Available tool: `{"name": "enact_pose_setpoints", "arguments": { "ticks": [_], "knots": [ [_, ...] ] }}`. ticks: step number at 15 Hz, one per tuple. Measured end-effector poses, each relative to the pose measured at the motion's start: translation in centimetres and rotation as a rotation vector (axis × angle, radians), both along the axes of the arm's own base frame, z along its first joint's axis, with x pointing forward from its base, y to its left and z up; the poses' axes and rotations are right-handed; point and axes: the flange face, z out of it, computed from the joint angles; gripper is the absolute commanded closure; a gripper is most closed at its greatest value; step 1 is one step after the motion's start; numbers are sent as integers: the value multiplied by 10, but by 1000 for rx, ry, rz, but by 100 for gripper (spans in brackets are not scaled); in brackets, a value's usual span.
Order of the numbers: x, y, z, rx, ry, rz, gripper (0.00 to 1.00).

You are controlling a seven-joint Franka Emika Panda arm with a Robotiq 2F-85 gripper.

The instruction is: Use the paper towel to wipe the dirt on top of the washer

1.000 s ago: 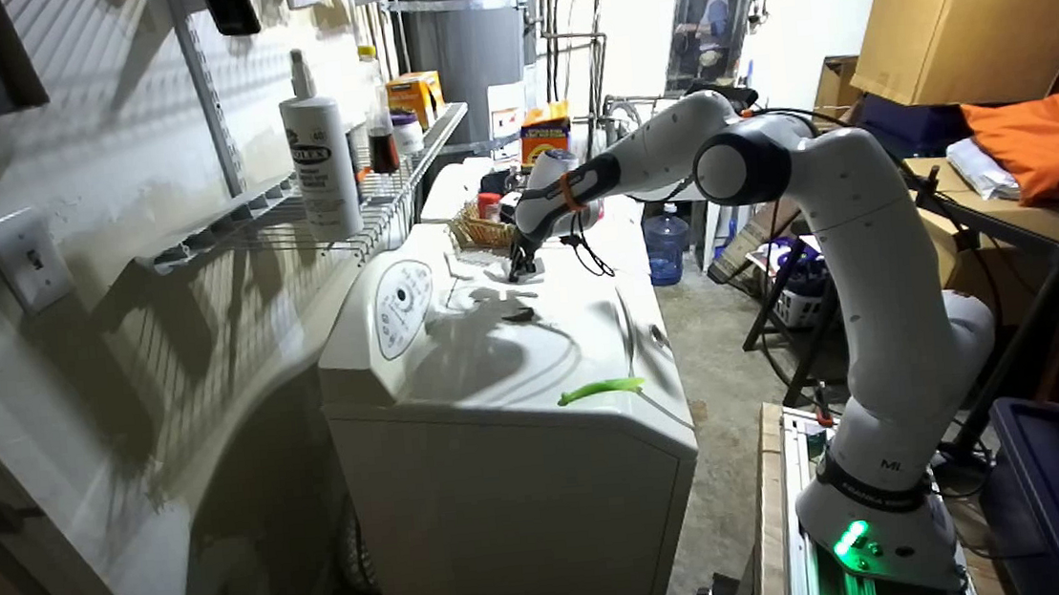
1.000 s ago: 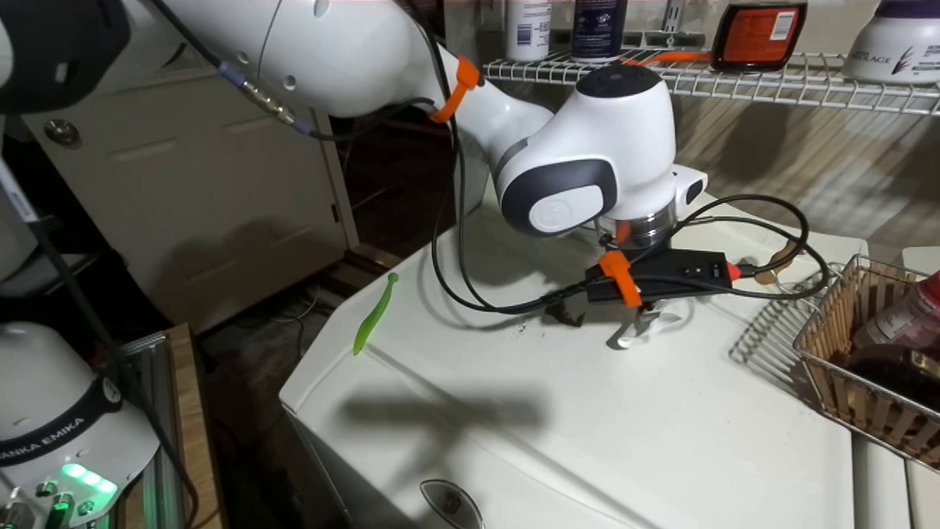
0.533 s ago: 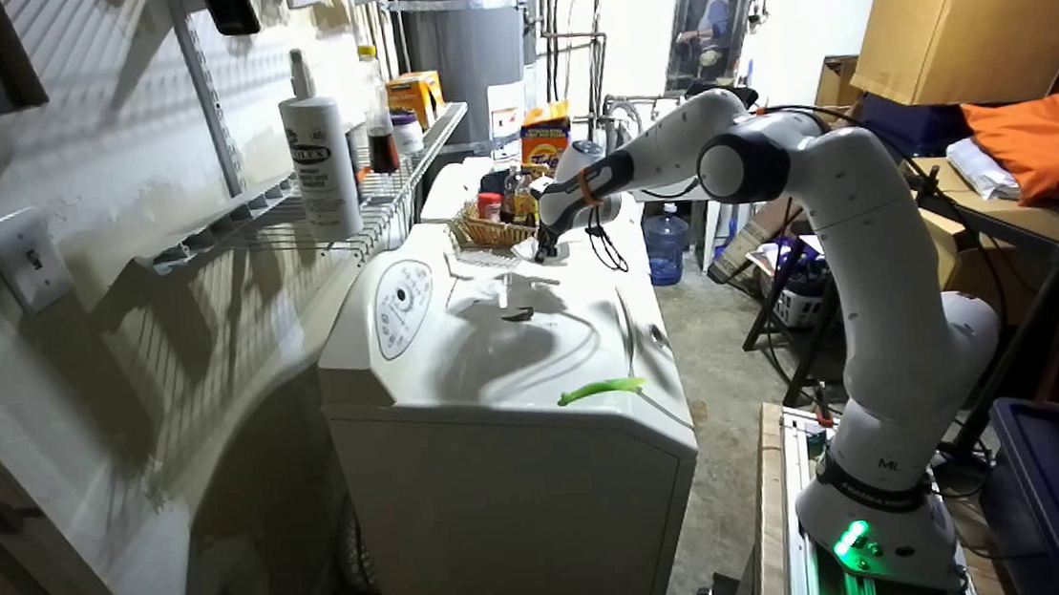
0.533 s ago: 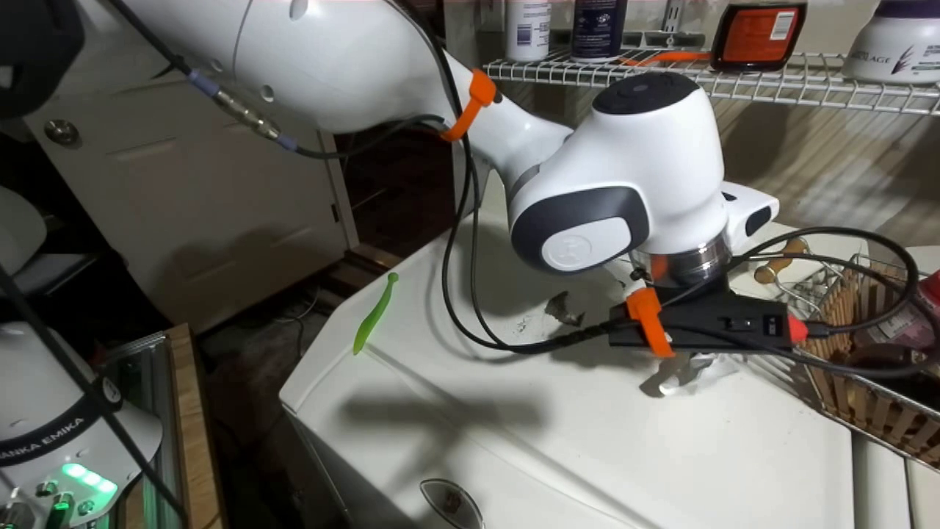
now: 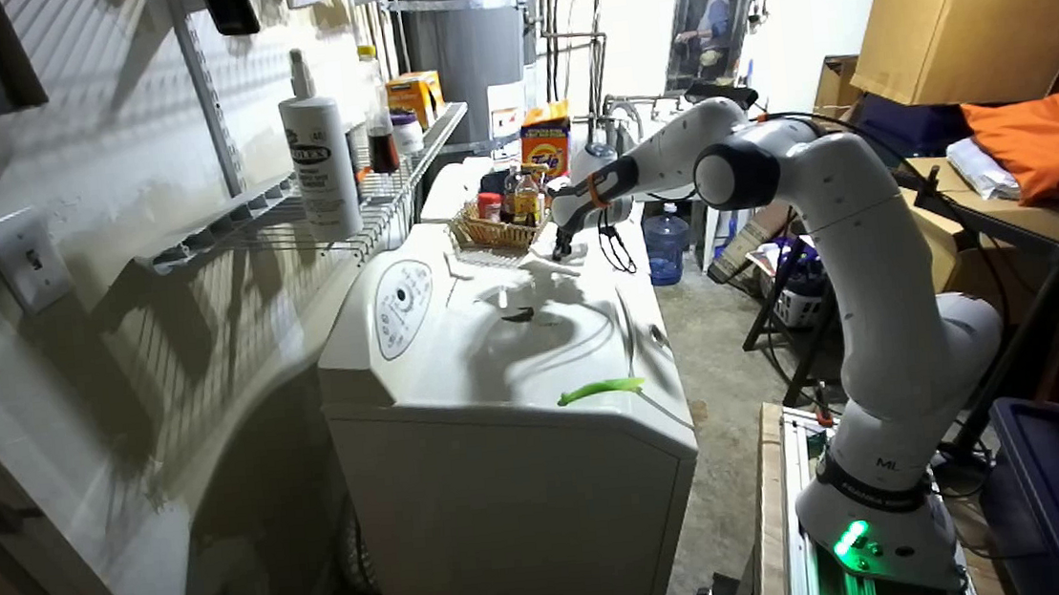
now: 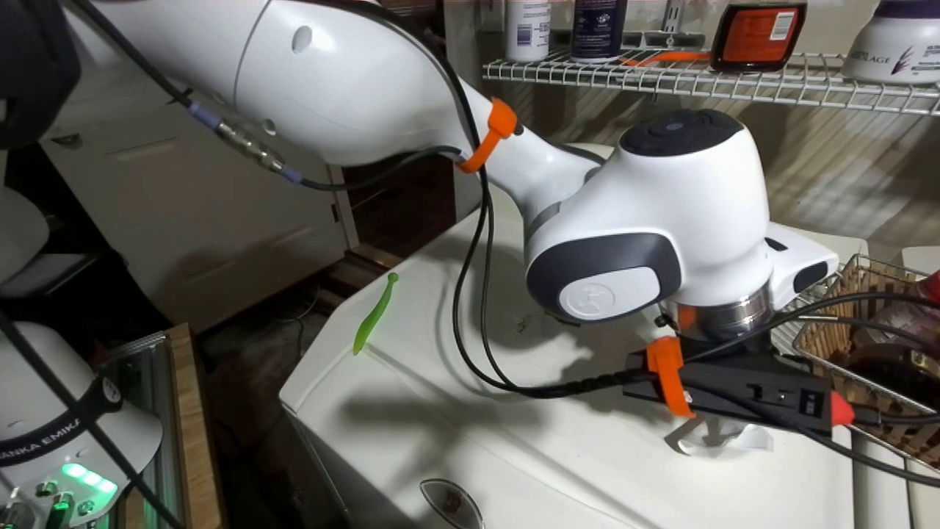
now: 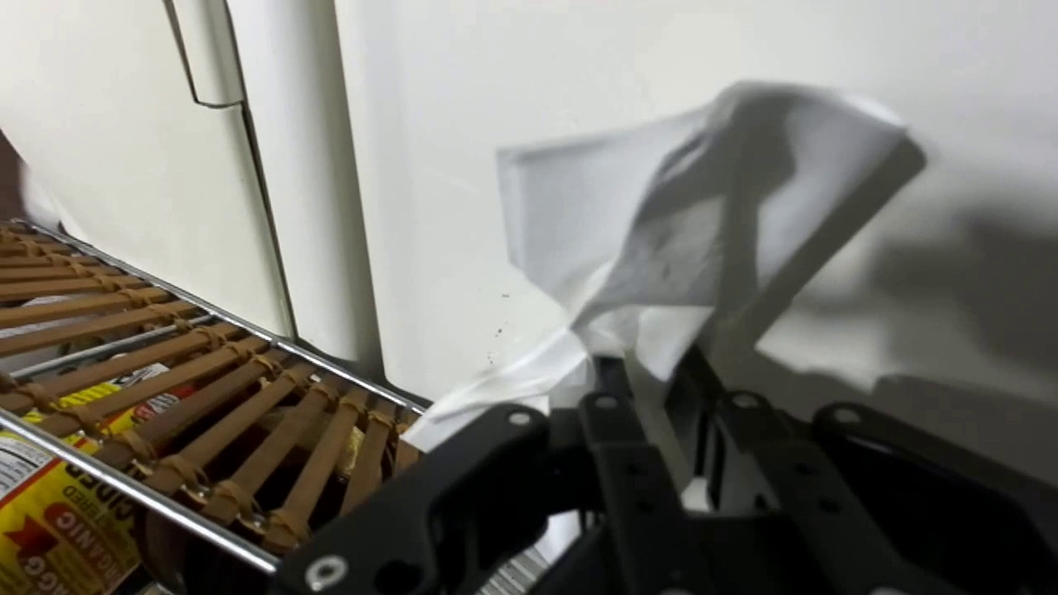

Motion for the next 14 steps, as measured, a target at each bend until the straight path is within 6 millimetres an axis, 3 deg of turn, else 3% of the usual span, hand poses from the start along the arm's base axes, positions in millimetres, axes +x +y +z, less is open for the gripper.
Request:
{"name": "enact_pose_setpoints", "arguments": {
  "ticks": [7,14],
  "knots": [
    [9,3,13,10,-36,-40,2],
    [7,9,26,103,-27,-170,0]
  ]
}}
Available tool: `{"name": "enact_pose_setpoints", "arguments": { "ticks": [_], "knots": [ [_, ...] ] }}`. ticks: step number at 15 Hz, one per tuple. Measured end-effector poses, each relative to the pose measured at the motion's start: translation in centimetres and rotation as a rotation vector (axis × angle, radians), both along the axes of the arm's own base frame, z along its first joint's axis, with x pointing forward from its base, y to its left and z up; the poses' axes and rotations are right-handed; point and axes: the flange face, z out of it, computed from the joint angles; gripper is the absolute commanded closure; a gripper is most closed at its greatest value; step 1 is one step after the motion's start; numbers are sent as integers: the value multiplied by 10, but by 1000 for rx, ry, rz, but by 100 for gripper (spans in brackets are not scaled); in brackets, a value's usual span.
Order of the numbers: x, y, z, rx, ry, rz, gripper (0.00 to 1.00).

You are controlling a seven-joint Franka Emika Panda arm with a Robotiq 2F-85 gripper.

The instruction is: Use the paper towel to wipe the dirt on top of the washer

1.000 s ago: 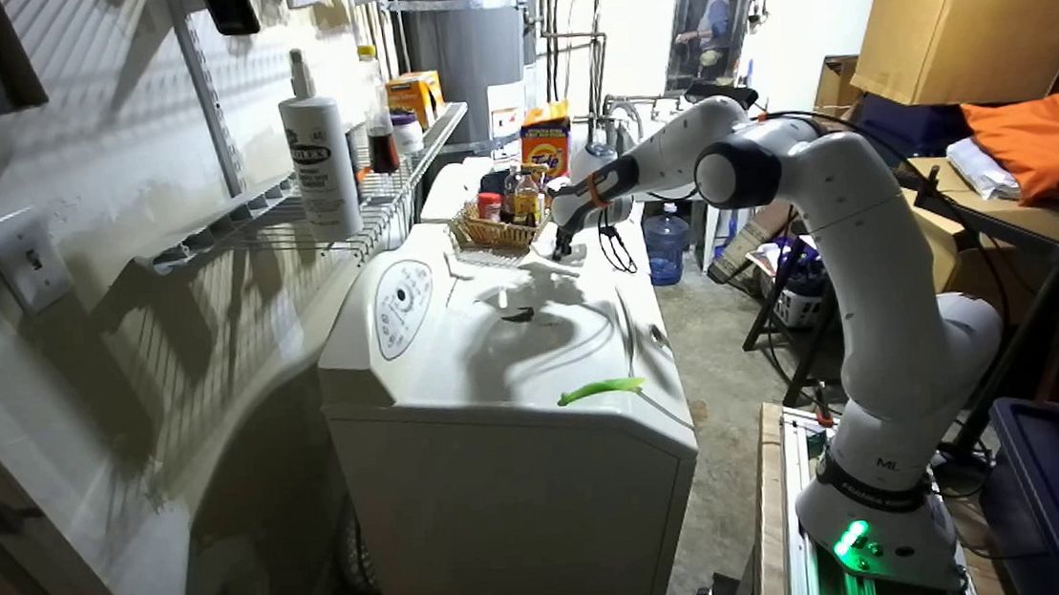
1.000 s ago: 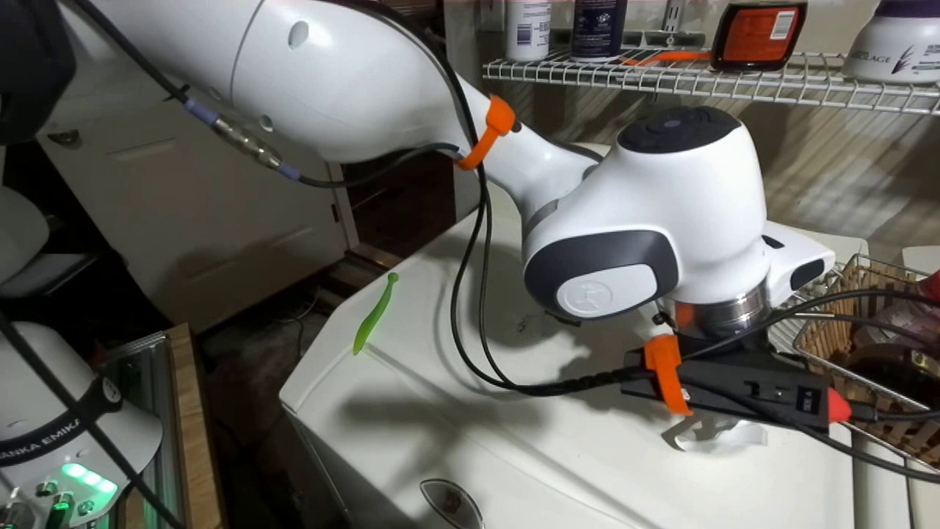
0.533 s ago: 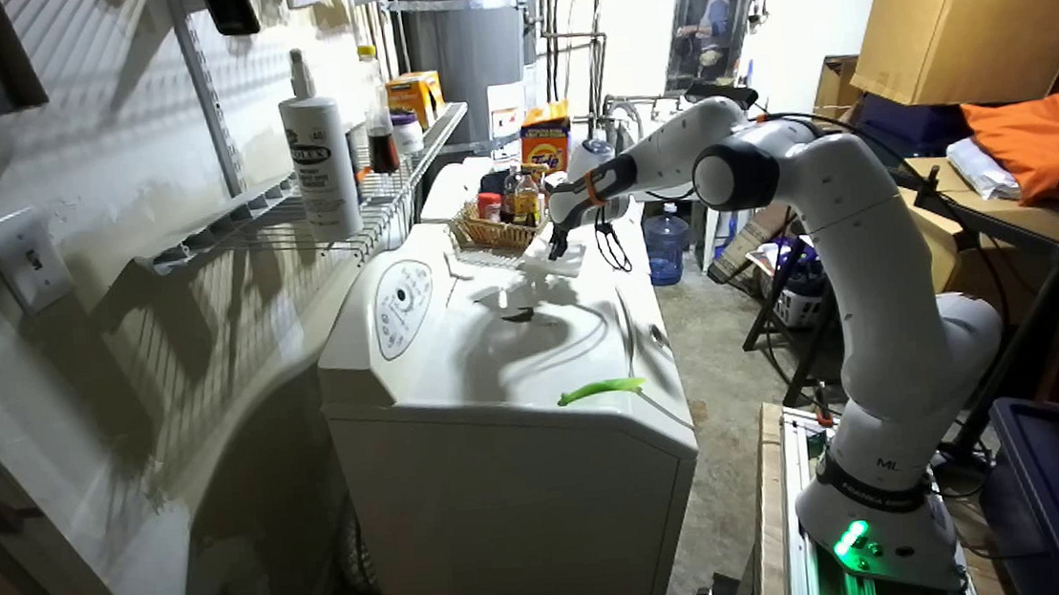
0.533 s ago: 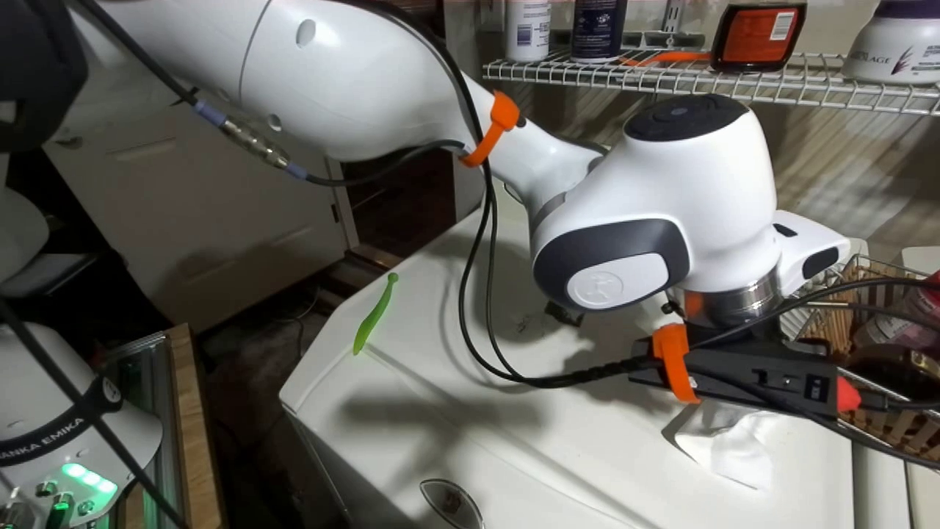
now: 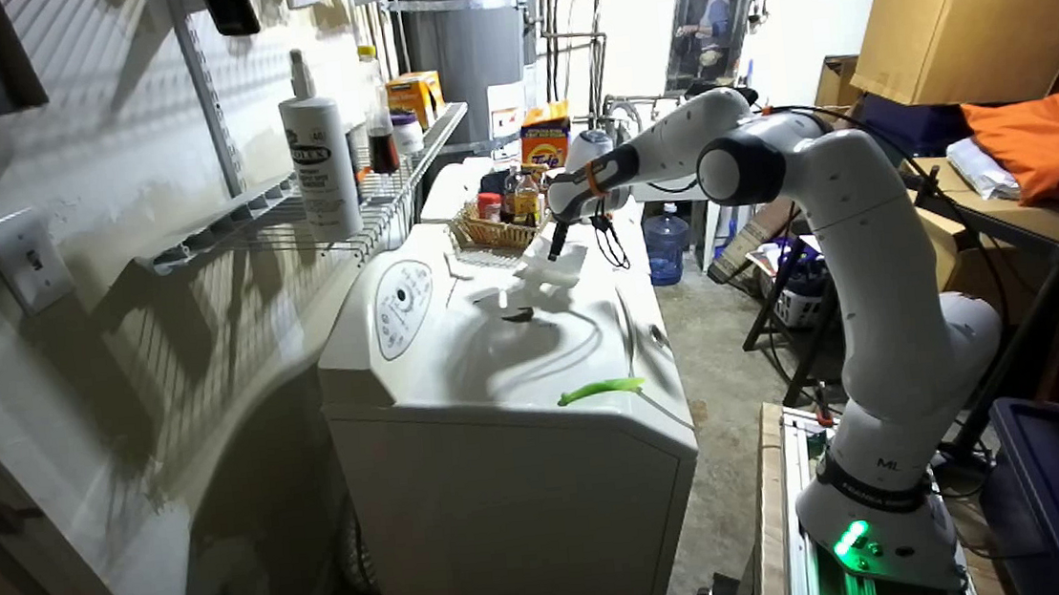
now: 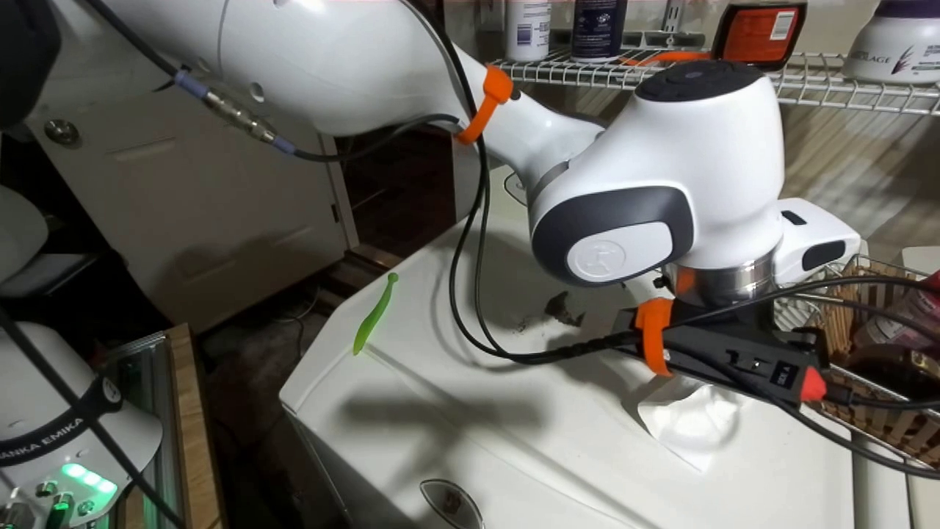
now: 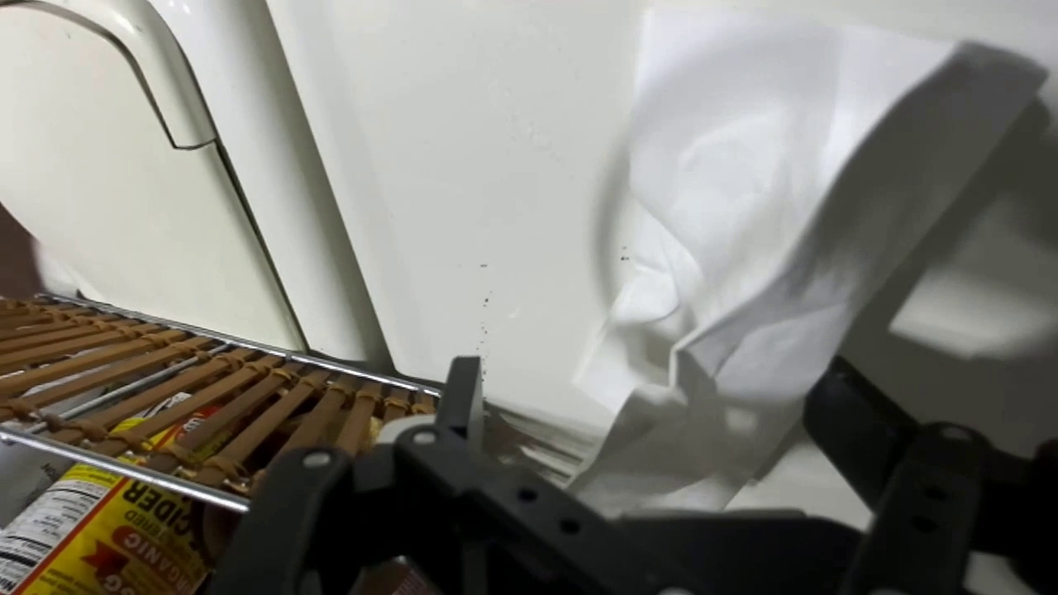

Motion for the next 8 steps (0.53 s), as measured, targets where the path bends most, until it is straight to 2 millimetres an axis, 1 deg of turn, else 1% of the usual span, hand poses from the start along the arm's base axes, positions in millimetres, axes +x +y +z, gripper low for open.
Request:
{"name": "enact_pose_setpoints", "arguments": {
  "ticks": [5,7,8],
  "knots": [
    [0,0,9,21,-30,-69,0],
    [2,5,11,54,-32,-62,0],
    [2,4,14,47,-40,-71,0]
  ]
}}
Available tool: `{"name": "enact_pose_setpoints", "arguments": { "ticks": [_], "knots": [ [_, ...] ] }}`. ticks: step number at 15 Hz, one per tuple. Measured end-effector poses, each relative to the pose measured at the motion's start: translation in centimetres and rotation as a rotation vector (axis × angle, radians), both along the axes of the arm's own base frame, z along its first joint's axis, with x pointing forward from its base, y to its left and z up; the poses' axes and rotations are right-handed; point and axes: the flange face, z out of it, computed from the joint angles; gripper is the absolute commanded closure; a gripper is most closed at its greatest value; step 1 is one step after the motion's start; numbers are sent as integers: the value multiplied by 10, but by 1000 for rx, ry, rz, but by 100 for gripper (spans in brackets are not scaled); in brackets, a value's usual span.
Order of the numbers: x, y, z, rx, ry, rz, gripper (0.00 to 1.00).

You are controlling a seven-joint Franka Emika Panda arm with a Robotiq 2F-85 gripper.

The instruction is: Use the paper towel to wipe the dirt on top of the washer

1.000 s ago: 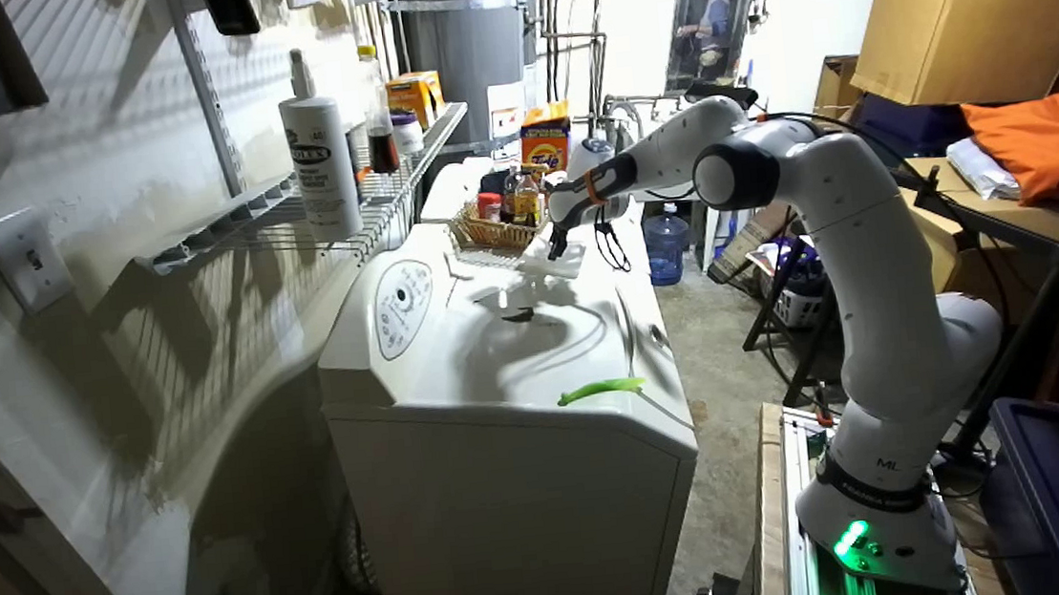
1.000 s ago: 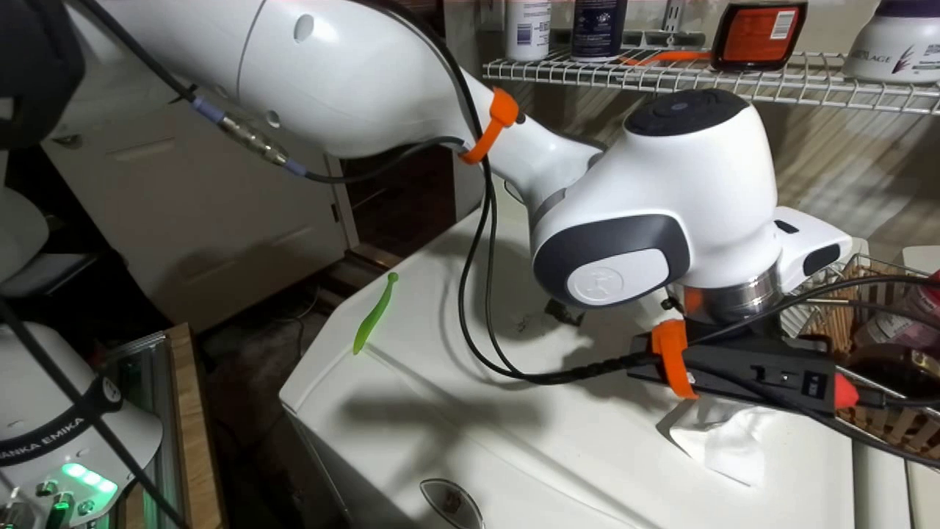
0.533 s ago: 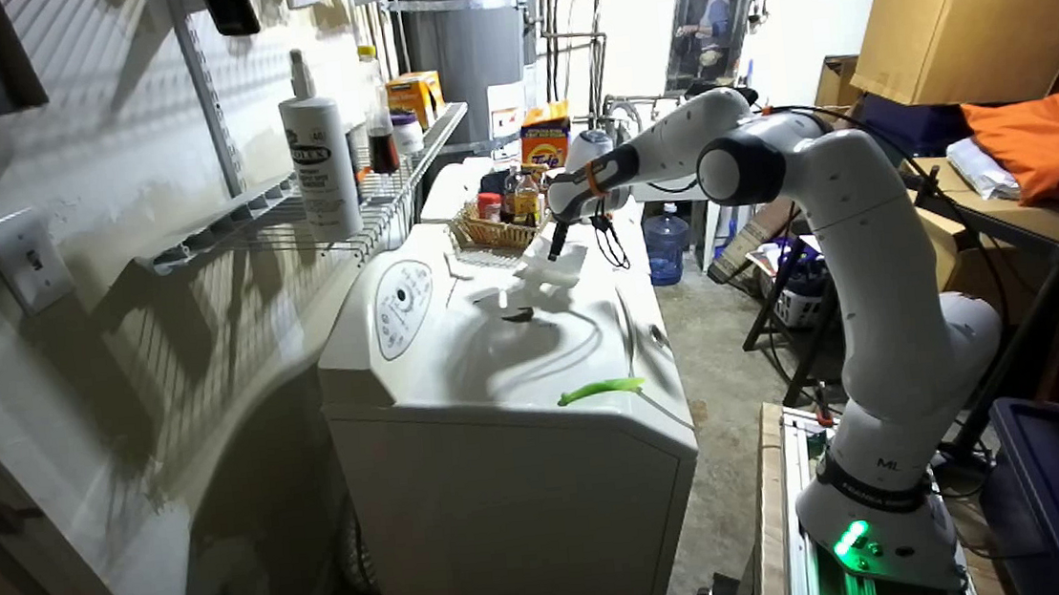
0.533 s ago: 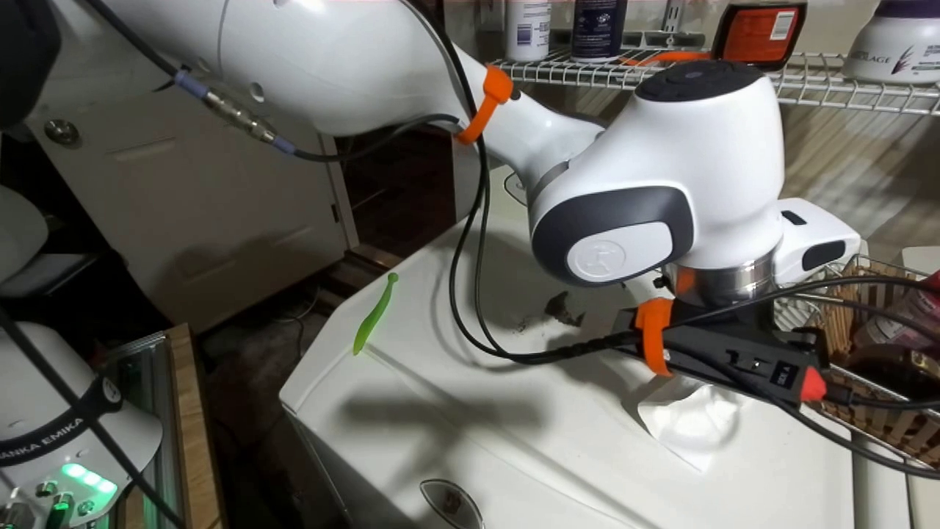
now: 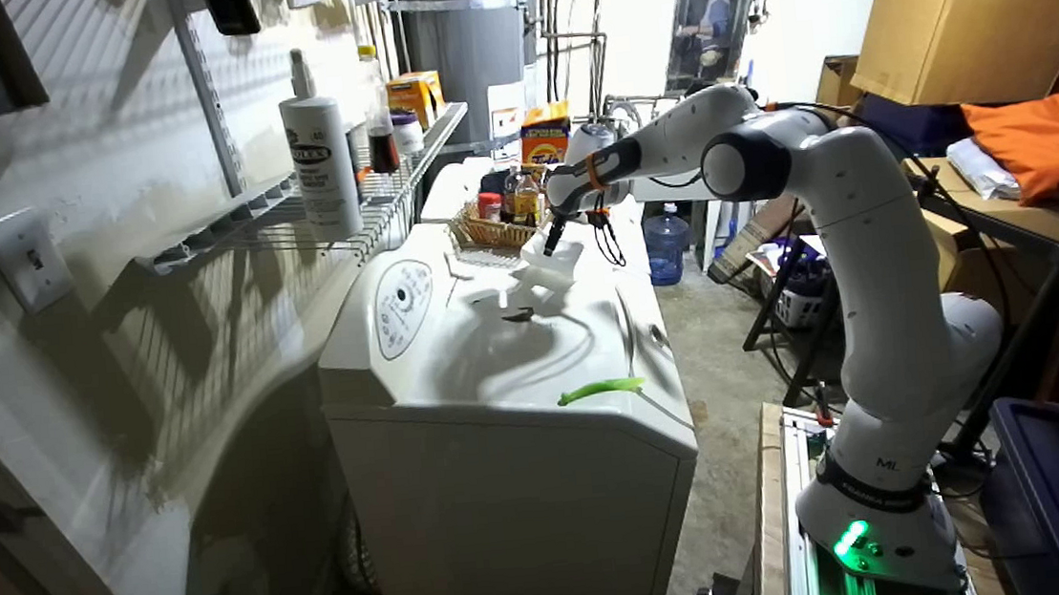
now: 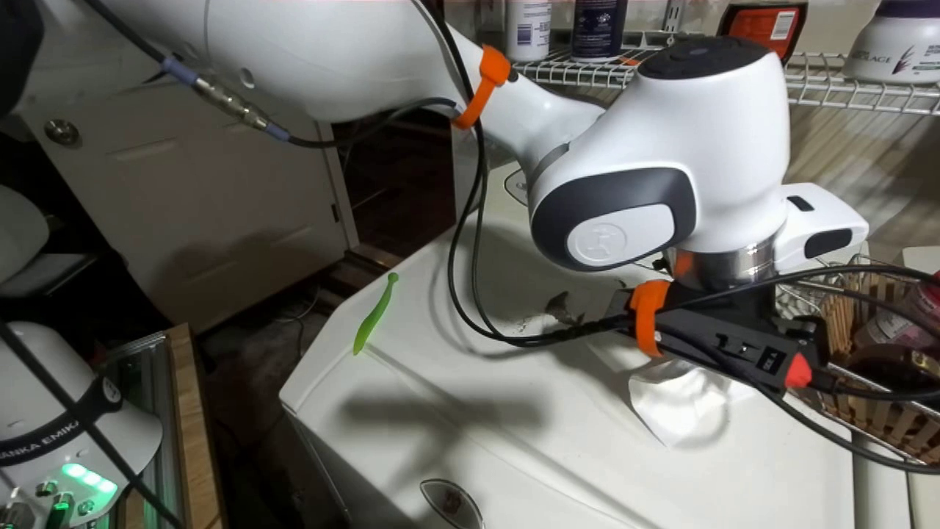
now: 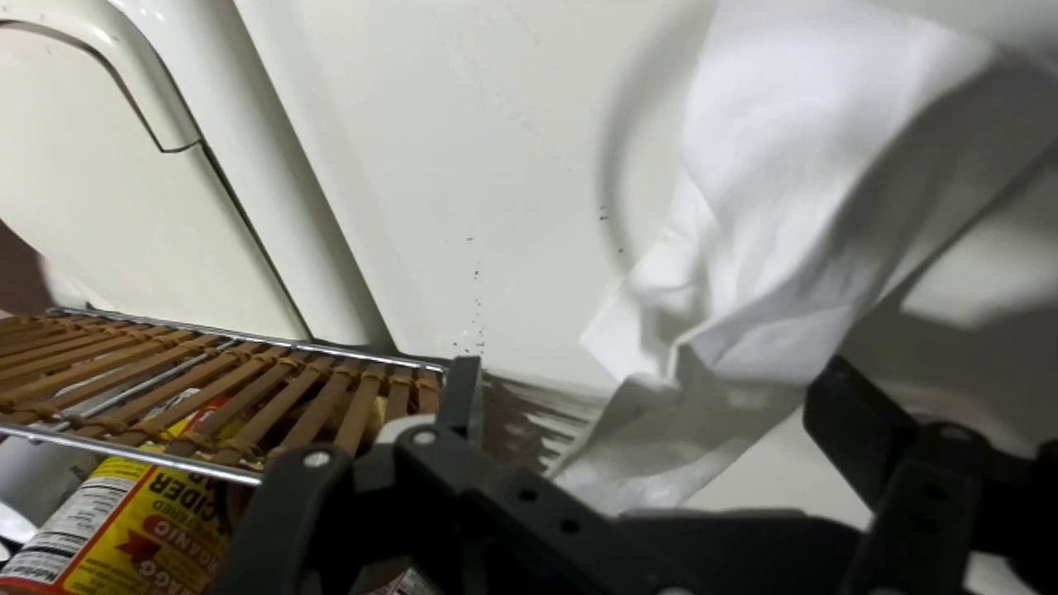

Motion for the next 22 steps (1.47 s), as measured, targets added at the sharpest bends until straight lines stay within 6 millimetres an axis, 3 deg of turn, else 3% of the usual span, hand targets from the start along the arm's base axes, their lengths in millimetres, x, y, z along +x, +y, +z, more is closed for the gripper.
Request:
{"name": "enact_pose_setpoints", "arguments": {
  "ticks": [11,15,22],
  "knots": [
    [-15,-6,-10,160,17,-7,0],
    [-28,21,13,176,18,9,0],
    [-90,77,63,202,9,-28,0]
  ]
}}
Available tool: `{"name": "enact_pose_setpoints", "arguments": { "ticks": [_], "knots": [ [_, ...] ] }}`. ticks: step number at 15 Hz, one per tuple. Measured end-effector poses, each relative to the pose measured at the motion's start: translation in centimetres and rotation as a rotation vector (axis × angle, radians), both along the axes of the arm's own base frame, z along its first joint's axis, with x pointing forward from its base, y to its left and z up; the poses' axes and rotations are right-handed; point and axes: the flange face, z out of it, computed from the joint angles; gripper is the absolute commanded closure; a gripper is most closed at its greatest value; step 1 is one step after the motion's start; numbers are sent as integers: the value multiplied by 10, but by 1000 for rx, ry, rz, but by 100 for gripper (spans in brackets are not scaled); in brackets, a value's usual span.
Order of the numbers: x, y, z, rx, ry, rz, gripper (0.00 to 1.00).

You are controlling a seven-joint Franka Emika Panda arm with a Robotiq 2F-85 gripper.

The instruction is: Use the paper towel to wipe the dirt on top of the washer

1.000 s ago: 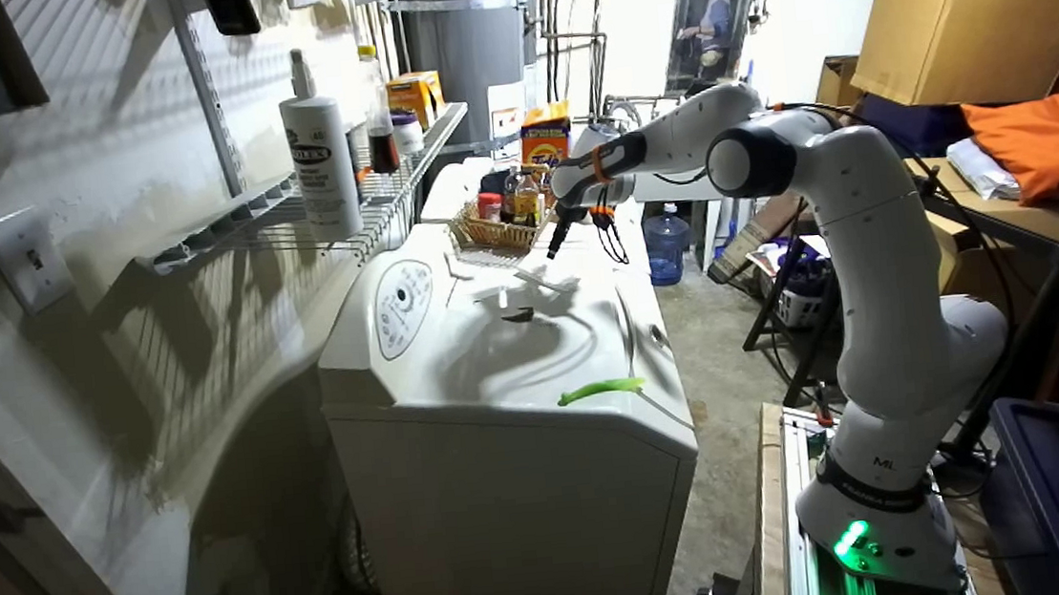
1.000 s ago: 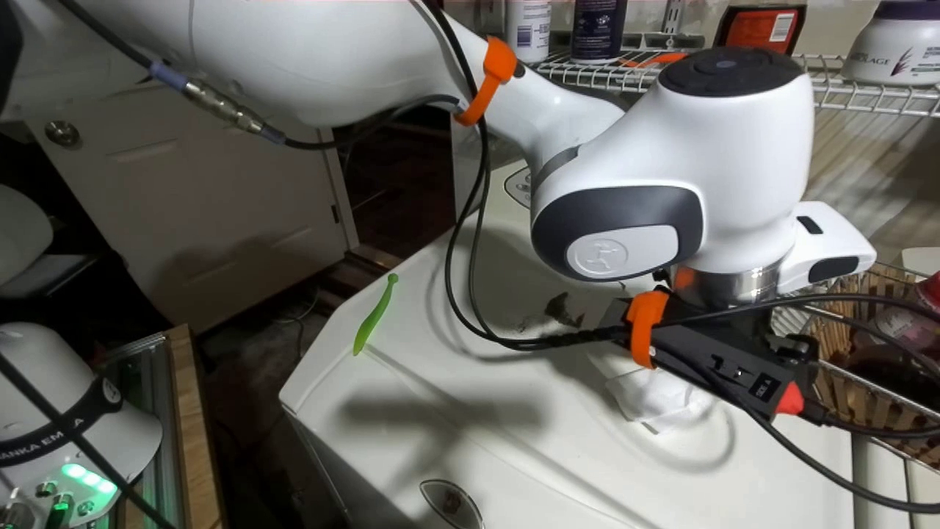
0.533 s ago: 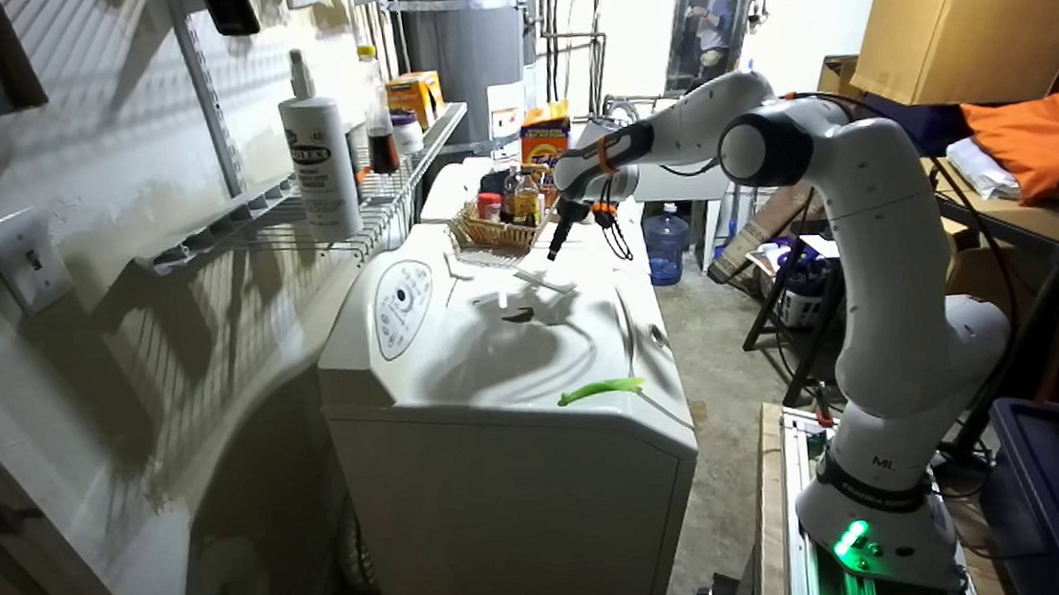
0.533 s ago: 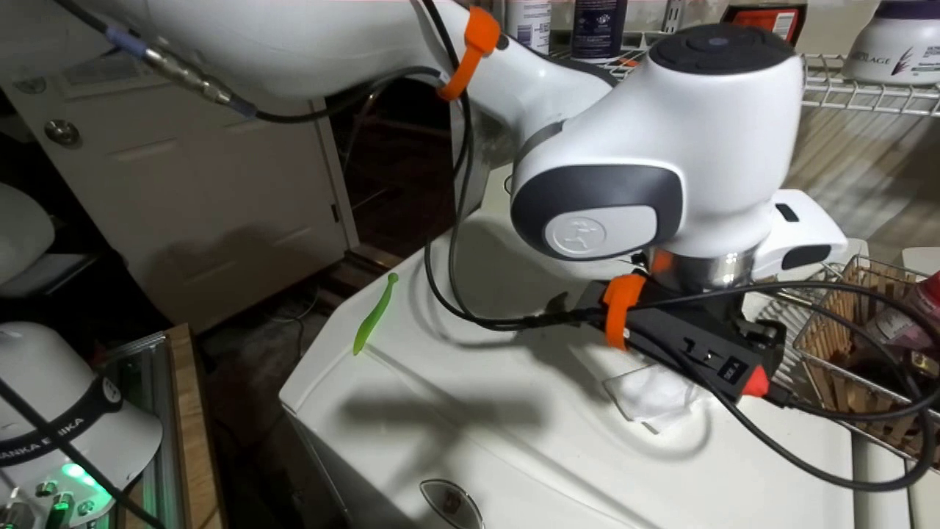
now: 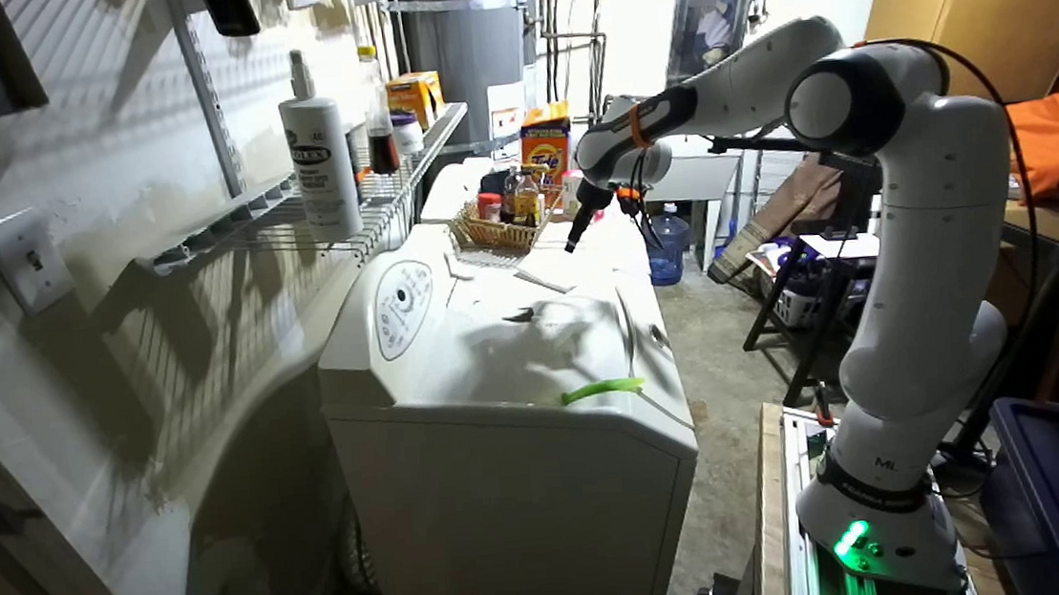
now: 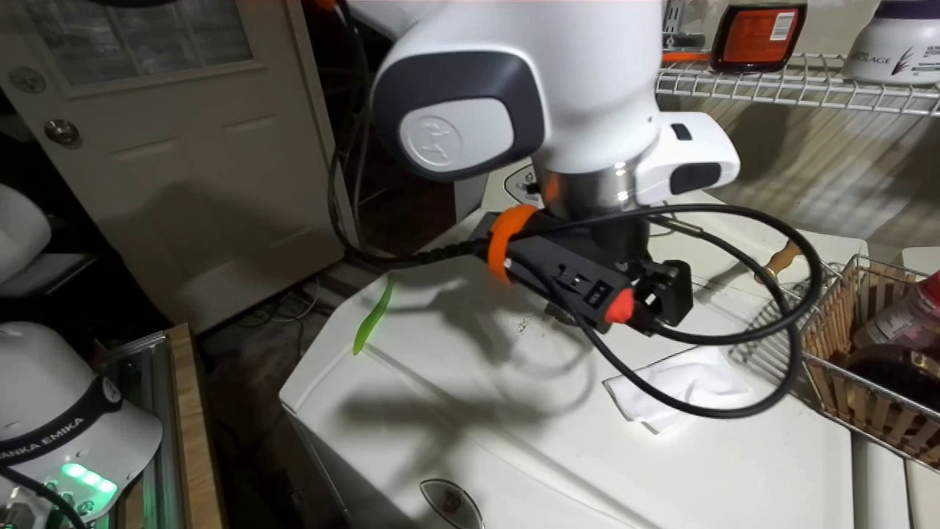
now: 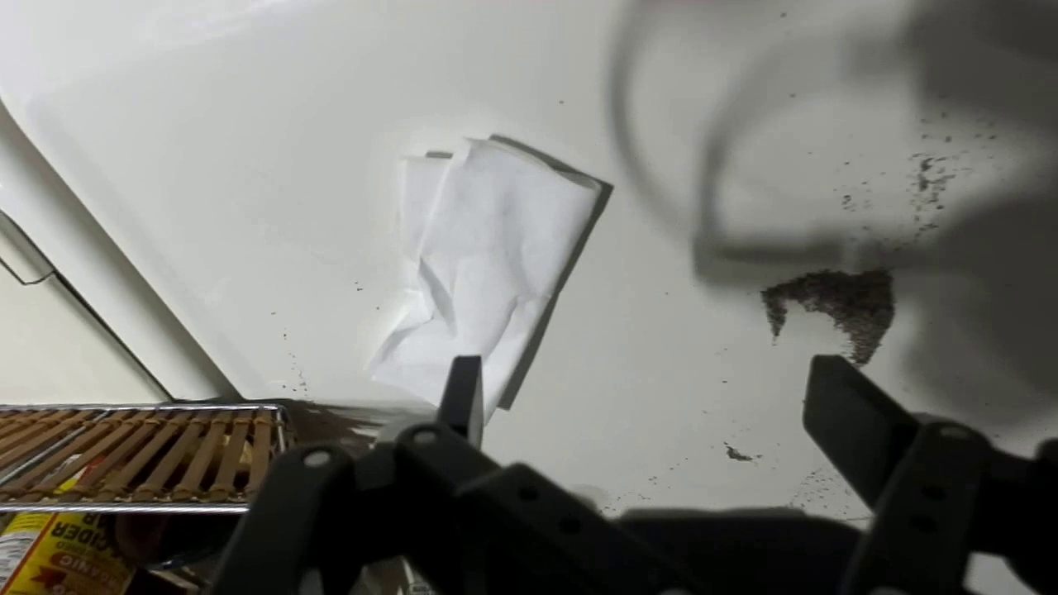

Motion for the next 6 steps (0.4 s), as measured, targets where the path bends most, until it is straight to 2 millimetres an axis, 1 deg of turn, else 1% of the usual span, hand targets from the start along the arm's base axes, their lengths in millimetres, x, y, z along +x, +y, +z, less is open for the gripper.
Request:
{"name": "enact_pose_setpoints", "arguments": {
  "ticks": [1,3,6],
  "knots": [
    [-8,9,5,2,-9,-7,0],
    [-17,21,10,4,-16,-14,0],
    [-22,22,8,5,-15,-18,0]
  ]
}}
